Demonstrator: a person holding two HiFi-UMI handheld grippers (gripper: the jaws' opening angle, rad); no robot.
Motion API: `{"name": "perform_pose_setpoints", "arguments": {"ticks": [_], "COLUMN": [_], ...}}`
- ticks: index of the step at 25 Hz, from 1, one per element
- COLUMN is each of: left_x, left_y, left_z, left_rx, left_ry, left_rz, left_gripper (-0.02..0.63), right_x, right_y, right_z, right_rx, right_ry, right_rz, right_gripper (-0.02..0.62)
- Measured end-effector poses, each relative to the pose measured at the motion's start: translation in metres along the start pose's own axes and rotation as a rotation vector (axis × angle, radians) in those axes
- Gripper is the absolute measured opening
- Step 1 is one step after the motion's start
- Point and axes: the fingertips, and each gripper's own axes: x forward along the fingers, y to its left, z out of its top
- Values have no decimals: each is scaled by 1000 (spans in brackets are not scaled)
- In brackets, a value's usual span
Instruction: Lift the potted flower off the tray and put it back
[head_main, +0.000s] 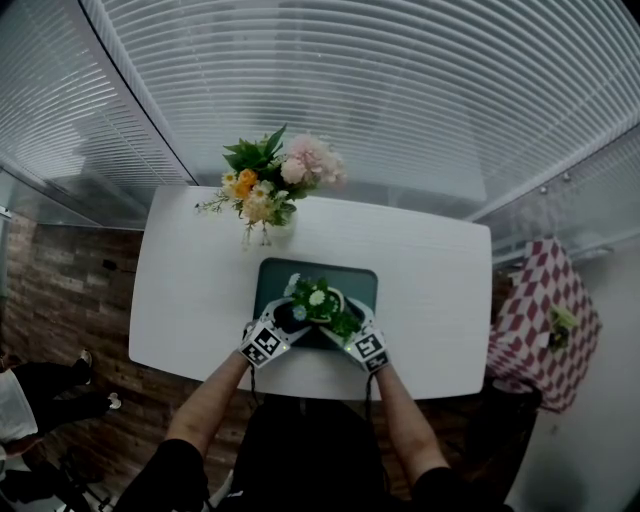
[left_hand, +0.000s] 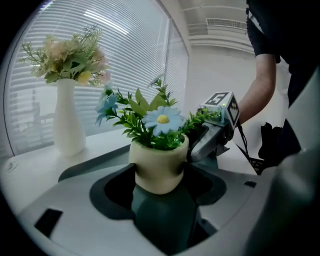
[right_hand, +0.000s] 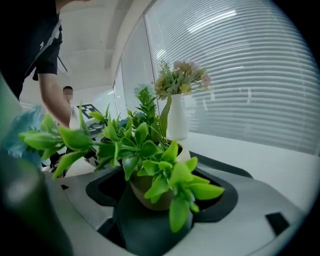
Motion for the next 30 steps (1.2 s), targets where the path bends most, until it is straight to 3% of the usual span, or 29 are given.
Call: {"name": "perform_pose_setpoints", "arguments": {"ticks": [9, 30], "left_x": [0, -12], "left_y": [0, -13], "left_z": [2, 28], "left_rx": [-2, 31], "left_ry": [-5, -43], "left_rz": [12, 63], "left_gripper": [282, 282], "right_x": [-2, -26], "right_y": [1, 5], "right_z": [1, 23], "right_rx": [-14, -60], "right_ry": [13, -63], "right_rz": [-1, -17], "right_gripper": [377, 376]}}
